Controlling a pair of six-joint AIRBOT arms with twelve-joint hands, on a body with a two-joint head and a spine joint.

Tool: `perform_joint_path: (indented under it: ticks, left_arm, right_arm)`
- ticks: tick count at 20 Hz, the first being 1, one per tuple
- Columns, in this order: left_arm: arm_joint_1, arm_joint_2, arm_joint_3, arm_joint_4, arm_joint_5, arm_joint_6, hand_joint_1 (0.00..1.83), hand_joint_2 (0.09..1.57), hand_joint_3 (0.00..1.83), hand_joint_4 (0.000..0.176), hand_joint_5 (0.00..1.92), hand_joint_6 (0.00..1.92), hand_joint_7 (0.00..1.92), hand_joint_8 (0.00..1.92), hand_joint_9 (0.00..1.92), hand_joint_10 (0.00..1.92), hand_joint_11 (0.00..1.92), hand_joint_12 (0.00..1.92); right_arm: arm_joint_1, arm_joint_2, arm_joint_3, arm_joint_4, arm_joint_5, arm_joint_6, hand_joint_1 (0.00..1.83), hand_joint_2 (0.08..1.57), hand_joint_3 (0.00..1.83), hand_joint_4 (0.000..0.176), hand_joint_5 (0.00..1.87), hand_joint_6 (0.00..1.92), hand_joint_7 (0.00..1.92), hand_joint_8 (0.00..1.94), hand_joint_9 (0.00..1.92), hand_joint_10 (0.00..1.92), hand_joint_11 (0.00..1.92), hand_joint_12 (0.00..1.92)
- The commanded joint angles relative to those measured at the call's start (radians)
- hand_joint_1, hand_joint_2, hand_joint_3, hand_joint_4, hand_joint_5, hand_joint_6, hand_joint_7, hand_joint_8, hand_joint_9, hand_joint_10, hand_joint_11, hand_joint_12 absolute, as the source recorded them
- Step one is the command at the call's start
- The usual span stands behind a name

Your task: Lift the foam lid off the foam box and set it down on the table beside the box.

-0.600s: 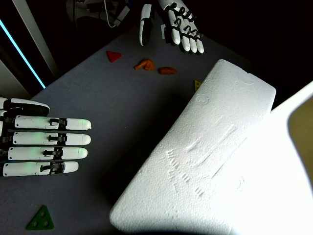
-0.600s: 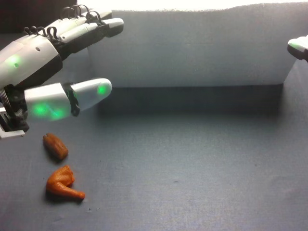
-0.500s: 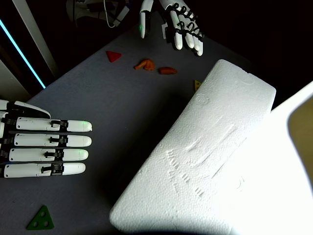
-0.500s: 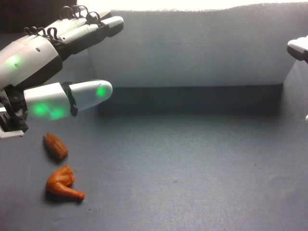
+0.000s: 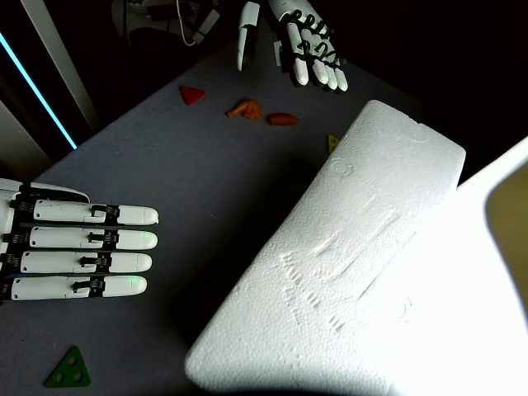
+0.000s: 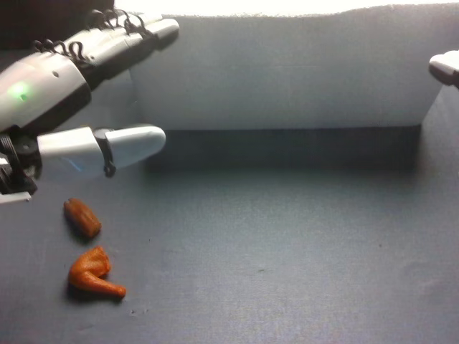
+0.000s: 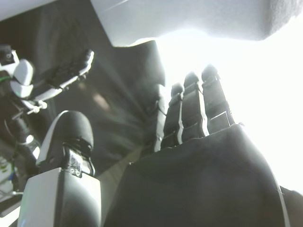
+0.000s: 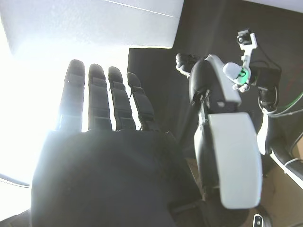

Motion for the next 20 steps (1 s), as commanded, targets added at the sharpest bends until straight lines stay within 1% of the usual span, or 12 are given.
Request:
perform_joint_path:
  ticks: [1,3,4,5,7,8,10,12,14,16,18,20]
  left_arm:
    - [-0.002,0.011,0.003,-0.047,-0.141,0.008,0.41,1.25,0.00,0.022,0.00,0.00,0.00,0.00,0.00,0.00,0.00,0.00]
    - [0.005,0.010,0.005,-0.085,-0.160,0.023,0.44,1.24,0.00,0.016,0.00,0.00,0.00,0.00,0.00,0.00,0.00,0.00]
    - [0.006,0.006,0.009,-0.106,-0.169,0.028,0.52,1.20,0.00,0.029,0.00,0.00,0.00,0.00,0.00,0.00,0.00,0.00]
    - [0.005,-0.001,0.016,-0.125,-0.176,0.030,0.55,1.19,0.00,0.020,0.01,0.00,0.00,0.00,0.00,0.00,0.00,0.00]
    - [-0.005,-0.025,0.039,-0.163,-0.186,0.030,0.56,1.19,0.00,0.043,0.00,0.00,0.00,0.00,0.00,0.00,0.00,0.00]
    - [-0.008,-0.030,0.045,-0.174,-0.191,0.030,0.55,1.19,0.00,0.055,0.00,0.00,0.00,0.00,0.00,0.00,0.00,0.00]
    - [-0.012,-0.035,0.052,-0.207,-0.211,0.037,0.55,1.18,0.00,0.089,0.00,0.00,0.00,0.00,0.00,0.00,0.04,0.02]
    - [-0.014,-0.039,0.060,-0.235,-0.218,0.046,0.60,1.16,0.00,0.103,0.00,0.00,0.00,0.00,0.00,0.00,0.00,0.39]
    - [-0.015,-0.057,0.074,-0.272,-0.225,0.048,0.63,1.15,0.00,0.098,0.00,0.00,0.00,0.00,0.00,0.00,0.00,0.72]
    - [-0.021,-0.074,0.092,-0.304,-0.218,0.049,0.62,1.13,0.00,0.095,0.00,0.00,0.00,0.00,0.00,0.00,0.00,0.81]
    - [-0.027,-0.086,0.109,-0.328,-0.210,0.048,0.62,1.12,0.00,0.085,0.00,0.00,0.00,0.00,0.00,0.00,0.00,0.95]
    - [-0.038,-0.099,0.131,-0.353,-0.190,0.049,0.63,1.11,0.00,0.060,0.00,0.00,0.00,0.00,0.00,0.00,0.00,1.34]
  right_arm:
    - [0.011,0.014,0.007,0.026,0.144,-0.007,0.79,1.30,0.02,0.000,0.00,0.00,0.00,0.00,0.00,0.00,0.00,0.00]
    - [0.010,0.015,0.008,0.066,0.174,-0.025,0.74,1.30,0.02,0.000,0.00,0.00,0.00,0.00,0.00,0.00,0.00,0.00]
    - [0.009,0.015,0.010,0.084,0.188,-0.035,0.59,1.26,0.00,0.000,0.00,0.00,0.00,0.00,0.00,0.00,0.03,0.02]
    - [0.008,0.015,0.011,0.105,0.202,-0.045,0.53,1.23,0.00,0.000,0.00,0.00,0.00,0.00,0.00,0.00,0.03,0.02]
    - [0.000,0.015,0.017,0.160,0.241,-0.062,0.48,1.22,0.00,0.000,0.00,0.00,0.00,0.00,0.00,0.00,0.04,0.04]
    - [-0.003,0.014,0.020,0.175,0.252,-0.063,0.49,1.20,0.00,0.000,0.00,0.00,0.00,0.00,0.00,0.00,0.01,0.35]
    - [-0.005,0.014,0.031,0.212,0.269,-0.067,0.40,1.16,0.00,0.000,0.00,0.00,0.00,0.00,0.01,0.01,0.00,1.40]
    - [0.001,0.012,0.040,0.234,0.271,-0.075,0.44,1.15,0.00,0.001,0.00,0.00,0.00,0.00,0.04,0.04,0.00,1.83]
    - [0.010,0.006,0.051,0.257,0.270,-0.081,0.58,1.16,0.00,0.000,0.00,0.00,0.00,0.00,0.00,0.00,0.00,1.92]
    - [0.026,-0.002,0.067,0.280,0.260,-0.090,0.62,1.15,0.00,0.019,0.00,0.00,0.00,0.00,0.05,0.02,0.00,1.92]
    - [0.048,-0.011,0.087,0.296,0.237,-0.094,0.63,1.16,0.00,0.003,0.00,0.00,0.00,0.00,0.01,0.19,0.00,1.90]
    - [0.082,-0.029,0.114,0.303,0.192,-0.100,0.69,1.17,0.00,0.006,0.00,0.00,0.00,0.00,0.00,0.29,0.00,1.85]
